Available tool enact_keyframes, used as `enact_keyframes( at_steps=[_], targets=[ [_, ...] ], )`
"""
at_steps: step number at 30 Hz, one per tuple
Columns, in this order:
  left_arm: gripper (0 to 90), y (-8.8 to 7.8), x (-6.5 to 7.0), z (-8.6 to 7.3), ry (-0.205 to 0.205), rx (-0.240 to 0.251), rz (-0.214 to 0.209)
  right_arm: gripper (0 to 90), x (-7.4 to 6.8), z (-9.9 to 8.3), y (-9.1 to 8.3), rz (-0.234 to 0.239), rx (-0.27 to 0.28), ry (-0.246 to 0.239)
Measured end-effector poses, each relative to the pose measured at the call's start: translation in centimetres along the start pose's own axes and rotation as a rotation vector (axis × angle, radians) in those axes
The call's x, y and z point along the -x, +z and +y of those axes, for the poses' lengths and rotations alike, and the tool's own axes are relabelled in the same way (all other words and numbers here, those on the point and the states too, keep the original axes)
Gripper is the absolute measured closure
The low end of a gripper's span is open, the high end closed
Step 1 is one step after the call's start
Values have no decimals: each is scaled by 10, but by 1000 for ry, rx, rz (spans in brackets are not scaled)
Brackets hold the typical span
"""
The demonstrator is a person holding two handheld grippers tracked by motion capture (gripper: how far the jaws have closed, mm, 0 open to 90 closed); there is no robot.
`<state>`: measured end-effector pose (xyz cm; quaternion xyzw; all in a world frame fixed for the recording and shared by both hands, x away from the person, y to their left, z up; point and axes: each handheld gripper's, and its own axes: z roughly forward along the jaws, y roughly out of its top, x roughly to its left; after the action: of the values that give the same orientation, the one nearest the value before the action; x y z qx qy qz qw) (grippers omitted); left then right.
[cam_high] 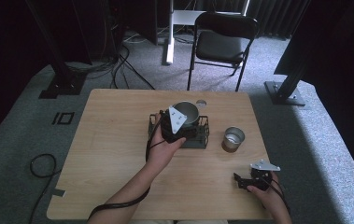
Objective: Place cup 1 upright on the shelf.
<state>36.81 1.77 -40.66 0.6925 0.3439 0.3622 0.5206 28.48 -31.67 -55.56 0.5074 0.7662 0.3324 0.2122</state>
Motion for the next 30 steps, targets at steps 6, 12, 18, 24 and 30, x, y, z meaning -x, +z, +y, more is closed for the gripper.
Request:
enact_keyframes(
  at_steps=[6, 12, 18, 24, 30],
  targets=[
    [132, 5, -13, -5, -15, -11, 38, 116, 0, 0, 0, 0, 0, -1],
    [132, 12, -24, -17, -21, -2, 127, 116, 0, 0, 0, -1, 1, -2],
    [132, 22, -31, -29, -75, 7, 156, 116, 0, 0, 0, 0, 0, -1],
    [132, 29, -37, -43, -128, -3, 167, 116, 0, 0, 0, 0, 0, -1],
    [132, 33, -35, -55, -127, -24, 180, 117, 0, 0, 0, 0, 0, -1]
  ],
)
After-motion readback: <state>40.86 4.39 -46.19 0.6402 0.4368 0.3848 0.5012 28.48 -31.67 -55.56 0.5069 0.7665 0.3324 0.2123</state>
